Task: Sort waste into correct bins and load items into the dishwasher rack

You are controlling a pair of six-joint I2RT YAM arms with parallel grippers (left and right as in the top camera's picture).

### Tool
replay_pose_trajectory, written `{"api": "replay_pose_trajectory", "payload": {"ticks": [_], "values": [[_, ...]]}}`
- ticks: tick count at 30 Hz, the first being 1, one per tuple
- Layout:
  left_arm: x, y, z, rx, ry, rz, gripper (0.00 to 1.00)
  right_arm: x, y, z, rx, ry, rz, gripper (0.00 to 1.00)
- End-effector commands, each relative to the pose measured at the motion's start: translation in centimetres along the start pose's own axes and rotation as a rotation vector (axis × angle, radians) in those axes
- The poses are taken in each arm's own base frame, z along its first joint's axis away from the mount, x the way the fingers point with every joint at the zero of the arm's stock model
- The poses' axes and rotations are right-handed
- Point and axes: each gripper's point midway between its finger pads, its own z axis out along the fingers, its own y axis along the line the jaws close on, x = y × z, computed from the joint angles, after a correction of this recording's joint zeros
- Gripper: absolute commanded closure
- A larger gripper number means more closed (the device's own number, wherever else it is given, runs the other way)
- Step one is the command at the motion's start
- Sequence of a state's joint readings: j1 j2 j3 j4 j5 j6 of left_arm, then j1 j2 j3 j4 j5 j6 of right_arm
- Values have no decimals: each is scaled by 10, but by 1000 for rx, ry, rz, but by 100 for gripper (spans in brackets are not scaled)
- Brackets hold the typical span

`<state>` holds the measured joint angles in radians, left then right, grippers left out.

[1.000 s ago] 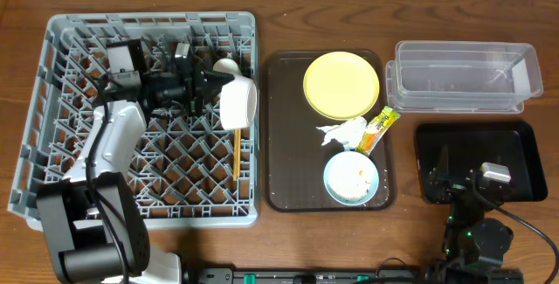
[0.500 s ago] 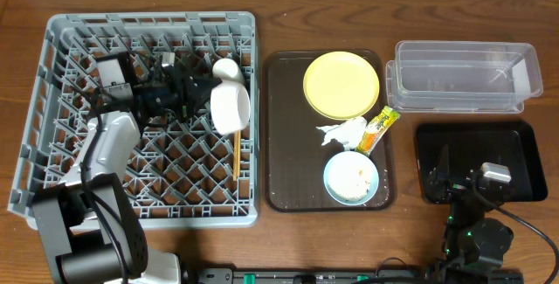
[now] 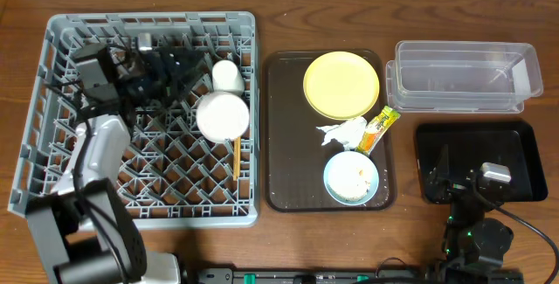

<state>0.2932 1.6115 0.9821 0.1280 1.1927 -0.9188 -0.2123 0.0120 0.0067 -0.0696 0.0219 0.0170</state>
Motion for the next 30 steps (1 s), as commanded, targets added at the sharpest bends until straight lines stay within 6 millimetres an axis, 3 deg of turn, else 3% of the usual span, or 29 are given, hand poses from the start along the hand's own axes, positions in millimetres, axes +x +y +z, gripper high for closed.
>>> {"api": "replay_pose_trajectory", "payload": {"ticks": [1, 4, 8, 16, 22, 27, 30], "values": [[-3, -49, -19, 28, -86, 178, 42, 0, -2, 0, 10, -2, -7, 1], [14, -77, -28, 32, -110, 279, 57, 0, -2, 0, 10, -2, -7, 1], [43, -89, -33, -59, -153, 387, 62, 0, -2, 0, 10, -2, -7, 1], [113, -65, -34, -463, -232, 607, 64, 0, -2, 0, 10, -2, -7, 1], [187, -43, -1, -578, -34, 747, 67, 0, -2, 0, 10, -2, -7, 1], [238, -26, 27, -616, 104, 832, 67, 0, -2, 0, 10, -2, -7, 1], [258, -16, 40, -643, 148, 879, 67, 0, -2, 0, 10, -2, -7, 1]]}}
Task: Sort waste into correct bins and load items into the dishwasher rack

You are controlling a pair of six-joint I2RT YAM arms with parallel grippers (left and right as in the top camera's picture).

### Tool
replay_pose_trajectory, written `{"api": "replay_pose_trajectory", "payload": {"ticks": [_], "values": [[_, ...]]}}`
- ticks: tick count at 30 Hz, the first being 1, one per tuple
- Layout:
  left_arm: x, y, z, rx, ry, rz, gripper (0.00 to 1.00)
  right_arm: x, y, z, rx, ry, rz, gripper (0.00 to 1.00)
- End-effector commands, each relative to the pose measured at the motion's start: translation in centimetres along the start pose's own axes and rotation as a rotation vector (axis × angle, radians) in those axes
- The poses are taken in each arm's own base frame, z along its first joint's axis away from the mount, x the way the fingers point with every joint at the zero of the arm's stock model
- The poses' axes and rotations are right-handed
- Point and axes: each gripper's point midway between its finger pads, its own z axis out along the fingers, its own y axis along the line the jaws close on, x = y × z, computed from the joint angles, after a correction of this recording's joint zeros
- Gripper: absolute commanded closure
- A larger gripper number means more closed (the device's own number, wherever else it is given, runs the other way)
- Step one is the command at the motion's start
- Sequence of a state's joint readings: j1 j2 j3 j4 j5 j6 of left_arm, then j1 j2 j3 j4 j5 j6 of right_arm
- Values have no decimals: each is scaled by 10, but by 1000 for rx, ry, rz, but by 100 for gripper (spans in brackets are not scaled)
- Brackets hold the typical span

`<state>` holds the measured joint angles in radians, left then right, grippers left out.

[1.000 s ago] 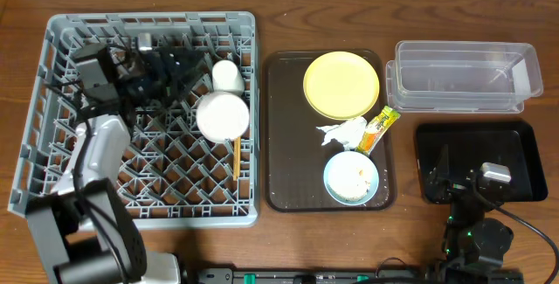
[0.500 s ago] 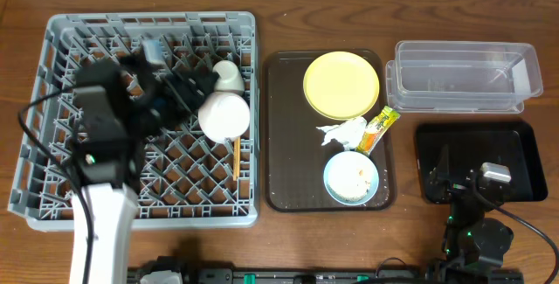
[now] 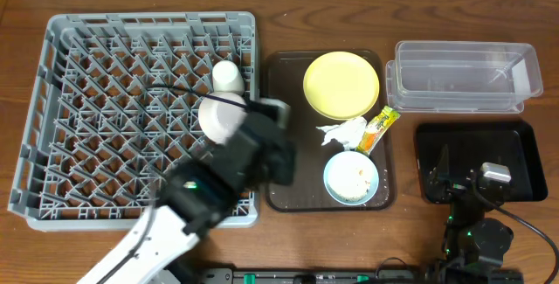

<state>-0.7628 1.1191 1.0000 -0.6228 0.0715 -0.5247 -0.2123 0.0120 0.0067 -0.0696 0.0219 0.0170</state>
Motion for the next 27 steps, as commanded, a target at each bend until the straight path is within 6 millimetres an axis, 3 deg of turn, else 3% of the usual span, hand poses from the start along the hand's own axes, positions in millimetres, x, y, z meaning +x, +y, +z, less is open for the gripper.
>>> {"api": "replay_pose_trajectory", "payload": {"ticks": [1, 6, 14, 27], "values": [[4, -3, 12, -86, -20, 55, 67, 0, -2, 0, 10, -2, -7, 1], [26, -10, 37, -131, 53, 95, 66, 0, -2, 0, 10, -2, -7, 1], [48, 3, 69, -209, 153, 90, 62, 0, -2, 0, 10, -2, -7, 1], [54, 7, 76, -229, 177, 95, 56, 0, -2, 0, 10, -2, -7, 1]]}}
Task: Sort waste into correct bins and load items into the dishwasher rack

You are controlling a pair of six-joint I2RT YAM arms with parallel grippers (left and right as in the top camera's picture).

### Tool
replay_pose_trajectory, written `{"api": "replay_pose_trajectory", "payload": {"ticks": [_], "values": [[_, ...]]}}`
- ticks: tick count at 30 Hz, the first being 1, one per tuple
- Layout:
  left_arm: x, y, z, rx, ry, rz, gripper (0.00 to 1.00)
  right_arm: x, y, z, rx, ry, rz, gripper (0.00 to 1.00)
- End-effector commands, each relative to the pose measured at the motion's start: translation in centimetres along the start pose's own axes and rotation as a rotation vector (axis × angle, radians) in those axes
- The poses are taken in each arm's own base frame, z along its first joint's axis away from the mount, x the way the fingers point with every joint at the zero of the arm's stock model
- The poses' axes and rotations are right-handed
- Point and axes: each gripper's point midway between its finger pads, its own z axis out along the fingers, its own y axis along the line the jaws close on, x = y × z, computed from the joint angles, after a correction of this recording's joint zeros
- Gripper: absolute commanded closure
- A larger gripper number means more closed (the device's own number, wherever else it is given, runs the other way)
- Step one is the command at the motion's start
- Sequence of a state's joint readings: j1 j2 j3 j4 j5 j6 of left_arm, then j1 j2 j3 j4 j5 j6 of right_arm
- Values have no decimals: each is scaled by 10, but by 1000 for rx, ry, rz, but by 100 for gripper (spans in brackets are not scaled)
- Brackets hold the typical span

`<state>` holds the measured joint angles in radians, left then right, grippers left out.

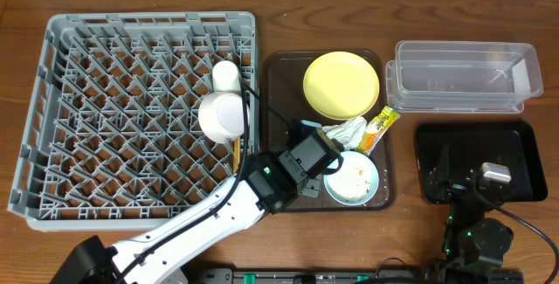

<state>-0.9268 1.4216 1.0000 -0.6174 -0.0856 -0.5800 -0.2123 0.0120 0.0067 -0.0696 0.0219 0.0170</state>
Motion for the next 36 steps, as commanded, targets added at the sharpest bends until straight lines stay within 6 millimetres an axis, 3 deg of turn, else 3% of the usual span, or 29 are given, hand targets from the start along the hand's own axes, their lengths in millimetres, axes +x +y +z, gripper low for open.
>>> {"api": "replay_pose_trajectory", "payload": {"ticks": [1, 11, 21, 24, 36], "values": [[-5, 0, -1, -11, -19, -8, 56, 0, -2, 0, 10, -2, -7, 1], [-8, 3, -1, -26, -32, -8, 55, 0, -2, 0, 10, -2, -7, 1], [-24, 7, -2, -54, -108, -40, 51, 0, -2, 0, 10, -2, -7, 1], [-38, 9, -2, -38, -148, -95, 51, 0, -2, 0, 10, -2, -7, 1], [-134, 31, -9, 111, -351, -255, 52, 0, -2, 0, 9, -2, -7, 1]]}}
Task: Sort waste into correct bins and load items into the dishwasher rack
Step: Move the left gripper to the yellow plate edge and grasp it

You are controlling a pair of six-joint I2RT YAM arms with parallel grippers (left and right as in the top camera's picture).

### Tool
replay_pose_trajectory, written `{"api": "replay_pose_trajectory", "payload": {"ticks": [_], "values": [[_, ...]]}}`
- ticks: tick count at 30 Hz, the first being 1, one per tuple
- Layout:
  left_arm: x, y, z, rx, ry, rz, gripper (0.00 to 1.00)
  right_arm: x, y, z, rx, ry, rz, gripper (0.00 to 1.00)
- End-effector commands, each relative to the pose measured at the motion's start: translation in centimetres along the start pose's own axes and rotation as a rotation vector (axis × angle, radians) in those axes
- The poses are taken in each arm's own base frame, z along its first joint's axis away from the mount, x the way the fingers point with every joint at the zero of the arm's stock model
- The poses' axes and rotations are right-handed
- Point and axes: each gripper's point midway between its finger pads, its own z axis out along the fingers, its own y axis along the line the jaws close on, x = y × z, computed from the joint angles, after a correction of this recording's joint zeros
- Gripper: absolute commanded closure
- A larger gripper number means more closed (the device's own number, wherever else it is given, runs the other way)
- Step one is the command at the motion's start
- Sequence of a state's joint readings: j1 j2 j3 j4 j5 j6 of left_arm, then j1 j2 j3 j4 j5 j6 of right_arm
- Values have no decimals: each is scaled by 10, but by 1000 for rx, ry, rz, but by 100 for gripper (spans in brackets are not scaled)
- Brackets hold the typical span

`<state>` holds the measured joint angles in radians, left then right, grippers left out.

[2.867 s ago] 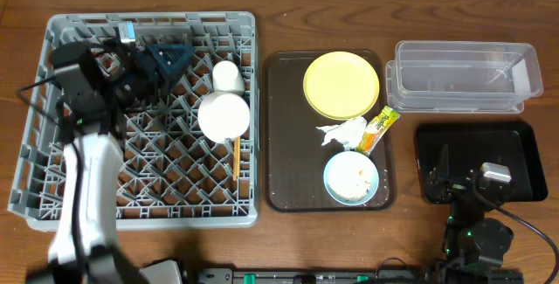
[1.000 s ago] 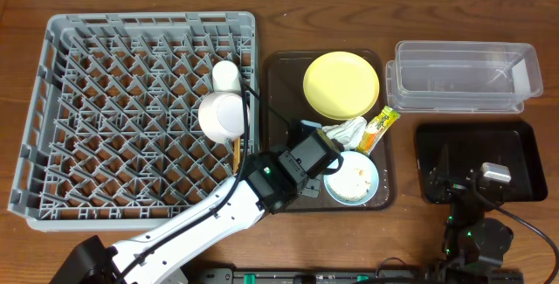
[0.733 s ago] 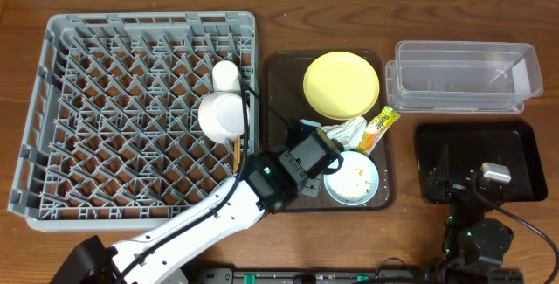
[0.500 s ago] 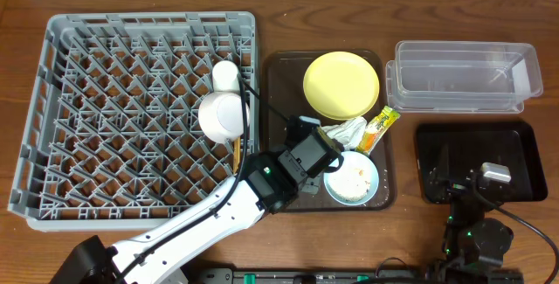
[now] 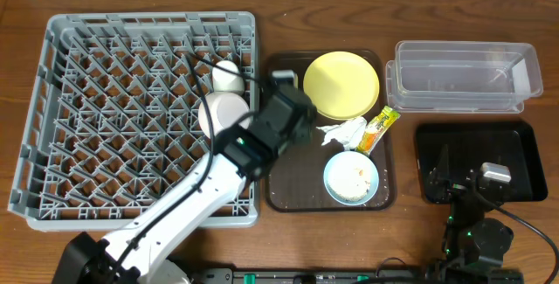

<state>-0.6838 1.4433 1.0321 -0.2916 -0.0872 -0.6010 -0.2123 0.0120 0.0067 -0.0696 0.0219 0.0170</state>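
Note:
My left arm reaches from the lower left across the grey dishwasher rack (image 5: pixel 52 127). Its left gripper (image 5: pixel 291 99) hovers over the left part of the brown tray (image 5: pixel 278 192), just left of the yellow plate (image 5: pixel 341 84). The wrist hides its fingers. On the tray lie crumpled white tissue (image 5: pixel 345 131), a yellow wrapper (image 5: pixel 380 129) and a light blue bowl (image 5: pixel 351 177). A white cup (image 5: pixel 220 111) and a smaller white cup (image 5: pixel 228 76) sit in the rack. My right gripper (image 5: pixel 447 172) rests over the black bin (image 5: pixel 515 144).
A clear plastic bin (image 5: pixel 463 76) stands at the far right, behind the black bin. The rack takes up the left half of the table. Bare wood shows between the tray and the bins.
My left gripper has moved from beside the blue bowl and tissue to the far left part of the tray, next to the yellow plate. Nothing on the tray has shifted. The right arm is still.
My left gripper was first over the far left of the rack. It then stood over the rack's right edge, then above the tray beside the bowl. Now it is beside the yellow plate. Cups, plate, bowl, tissue and wrapper lie where they did.

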Motion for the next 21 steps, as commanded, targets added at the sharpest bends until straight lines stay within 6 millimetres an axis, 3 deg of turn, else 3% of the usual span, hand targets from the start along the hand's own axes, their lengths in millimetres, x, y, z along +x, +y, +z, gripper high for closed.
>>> {"api": "replay_pose_trajectory", "payload": {"ticks": [1, 13, 17, 21], "values": [[-18, -11, 9, 49, -33, -1, 52, 0, -2, 0, 10, -2, -7, 1], [-49, -32, 92, -58, 189, 65, 48, 0, -2, 0, 10, -2, -7, 1], [-47, -8, 117, -194, 184, 82, 48, 0, -2, 0, 10, -2, -7, 1], [-25, 10, 141, -258, 233, 97, 48, 0, -2, 0, 10, -2, -7, 1]]}}
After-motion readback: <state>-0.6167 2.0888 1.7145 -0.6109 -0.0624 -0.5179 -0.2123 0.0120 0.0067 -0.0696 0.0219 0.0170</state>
